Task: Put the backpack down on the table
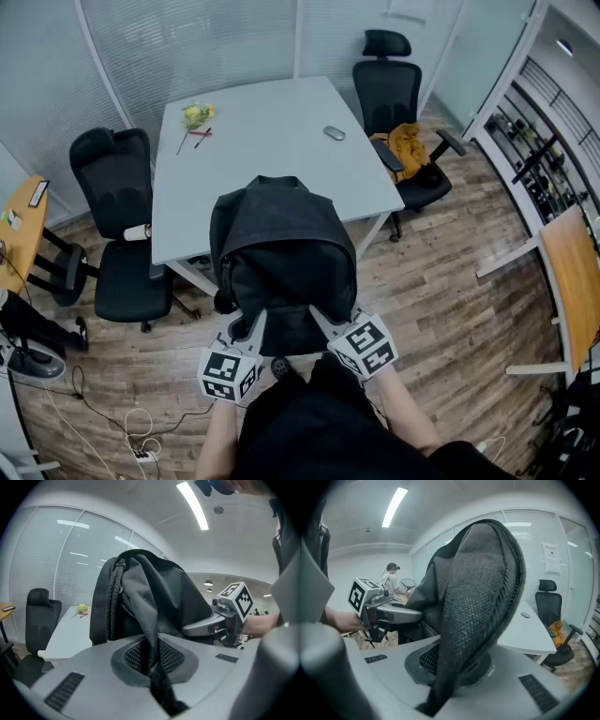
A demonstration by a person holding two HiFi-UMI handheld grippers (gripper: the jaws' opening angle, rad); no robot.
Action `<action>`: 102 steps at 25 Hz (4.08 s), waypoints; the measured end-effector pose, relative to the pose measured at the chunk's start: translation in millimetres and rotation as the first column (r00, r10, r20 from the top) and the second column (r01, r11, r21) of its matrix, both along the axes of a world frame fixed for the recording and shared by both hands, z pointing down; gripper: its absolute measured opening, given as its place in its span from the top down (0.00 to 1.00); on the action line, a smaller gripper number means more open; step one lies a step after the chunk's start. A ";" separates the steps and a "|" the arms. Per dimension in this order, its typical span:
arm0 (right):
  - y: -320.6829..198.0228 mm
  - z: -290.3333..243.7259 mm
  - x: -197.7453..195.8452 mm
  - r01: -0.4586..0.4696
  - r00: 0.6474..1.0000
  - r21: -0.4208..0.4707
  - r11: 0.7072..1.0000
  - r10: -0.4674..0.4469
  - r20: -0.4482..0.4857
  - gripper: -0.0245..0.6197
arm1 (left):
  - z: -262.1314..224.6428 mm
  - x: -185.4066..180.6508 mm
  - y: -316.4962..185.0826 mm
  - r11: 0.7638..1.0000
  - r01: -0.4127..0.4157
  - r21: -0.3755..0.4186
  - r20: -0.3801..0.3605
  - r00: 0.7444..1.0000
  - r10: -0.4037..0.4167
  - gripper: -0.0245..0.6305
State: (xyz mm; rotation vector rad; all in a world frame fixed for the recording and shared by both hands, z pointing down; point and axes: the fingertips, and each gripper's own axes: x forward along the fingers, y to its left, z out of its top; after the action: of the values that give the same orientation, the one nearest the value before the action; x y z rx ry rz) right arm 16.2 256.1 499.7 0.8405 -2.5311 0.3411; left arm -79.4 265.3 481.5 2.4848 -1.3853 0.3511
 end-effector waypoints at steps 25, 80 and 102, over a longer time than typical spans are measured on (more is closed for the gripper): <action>9.1 4.2 -15.8 0.001 1.000 -0.022 1.000 -0.001 0.004 0.93 | 5.8 -16.4 9.8 1.000 -0.011 -0.001 -0.011 1.000 0.010 0.93; -254.0 -13.2 80.2 0.184 0.982 -0.028 0.983 -0.182 0.051 0.93 | -16.0 84.7 -240.1 0.990 0.137 -0.040 0.082 0.988 -0.133 0.93; -390.6 -25.0 8.8 0.074 0.997 -0.009 0.997 -0.074 -0.037 0.93 | -18.1 9.7 -386.9 1.000 0.026 -0.015 0.009 1.000 -0.026 0.93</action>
State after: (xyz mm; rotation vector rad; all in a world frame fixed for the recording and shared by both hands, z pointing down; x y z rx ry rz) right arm 25.0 -134.5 474.6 0.7409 -2.5171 0.3078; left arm -69.7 -121.6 463.5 2.4543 -1.4114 0.3653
